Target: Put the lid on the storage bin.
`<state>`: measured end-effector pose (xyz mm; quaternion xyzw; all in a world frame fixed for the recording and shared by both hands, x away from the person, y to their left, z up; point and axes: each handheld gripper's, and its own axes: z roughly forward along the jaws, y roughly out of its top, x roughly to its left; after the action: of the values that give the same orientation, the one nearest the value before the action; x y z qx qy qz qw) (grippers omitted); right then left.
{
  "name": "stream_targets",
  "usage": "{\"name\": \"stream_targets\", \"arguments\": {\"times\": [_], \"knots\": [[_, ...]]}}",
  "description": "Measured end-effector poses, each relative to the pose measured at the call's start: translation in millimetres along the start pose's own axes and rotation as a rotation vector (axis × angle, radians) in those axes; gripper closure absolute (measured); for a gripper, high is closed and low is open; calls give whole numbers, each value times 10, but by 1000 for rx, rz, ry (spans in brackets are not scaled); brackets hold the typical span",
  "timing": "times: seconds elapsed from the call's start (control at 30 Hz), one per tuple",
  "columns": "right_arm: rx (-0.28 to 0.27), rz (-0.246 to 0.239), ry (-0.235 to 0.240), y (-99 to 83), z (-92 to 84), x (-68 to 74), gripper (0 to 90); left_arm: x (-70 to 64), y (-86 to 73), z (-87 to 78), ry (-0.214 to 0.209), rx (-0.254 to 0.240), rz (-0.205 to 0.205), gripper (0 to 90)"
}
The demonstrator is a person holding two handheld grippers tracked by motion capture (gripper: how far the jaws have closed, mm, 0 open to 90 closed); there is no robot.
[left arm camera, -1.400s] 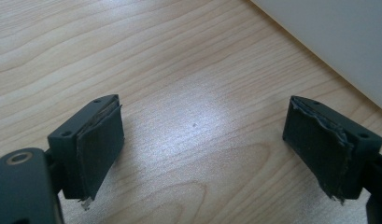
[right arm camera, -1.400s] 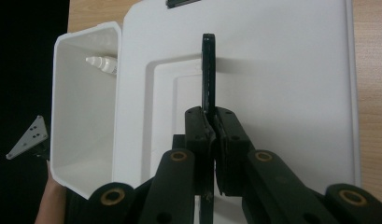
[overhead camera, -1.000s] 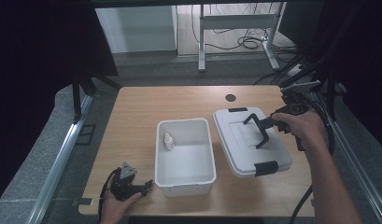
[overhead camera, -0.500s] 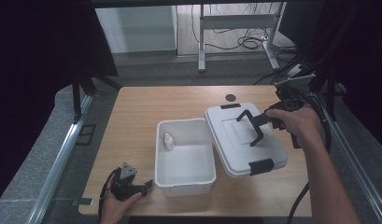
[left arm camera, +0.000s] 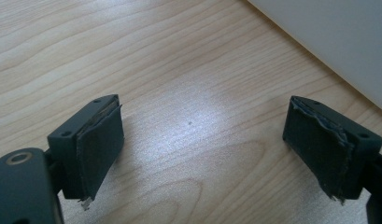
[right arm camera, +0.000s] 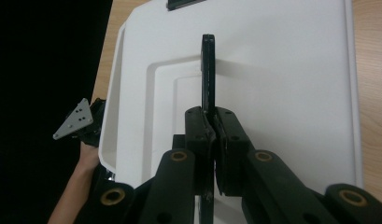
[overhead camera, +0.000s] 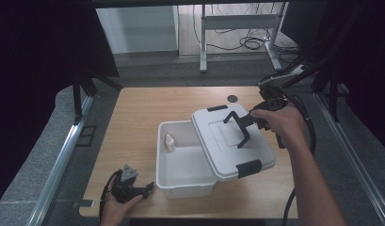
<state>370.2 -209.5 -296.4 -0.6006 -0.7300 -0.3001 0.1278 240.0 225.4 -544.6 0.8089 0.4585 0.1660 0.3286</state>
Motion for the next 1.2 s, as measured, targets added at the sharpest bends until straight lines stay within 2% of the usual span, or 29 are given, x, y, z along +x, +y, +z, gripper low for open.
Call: {"name": "stream_targets", "arguments": {"times": [0.03, 0.53, 0.8, 1.07, 1.2], "knots": [[5, -7, 0, 14, 52, 57, 851, -1, -1, -1, -1, -1, 1, 123], [33, -23, 17, 54, 331, 356, 851, -6, -7, -6, -8, 0, 5, 123], [30, -1, 19, 22, 424, 463, 850, -6, -6, -6, -9, 1, 7, 121], [-6, 70, 11, -46, 474, 496, 851, -3, -1, 0, -13, 0, 12, 120], [-19, 122, -7, -115, 568, 522, 850, -3, -1, 0, -13, 0, 12, 120]]}}
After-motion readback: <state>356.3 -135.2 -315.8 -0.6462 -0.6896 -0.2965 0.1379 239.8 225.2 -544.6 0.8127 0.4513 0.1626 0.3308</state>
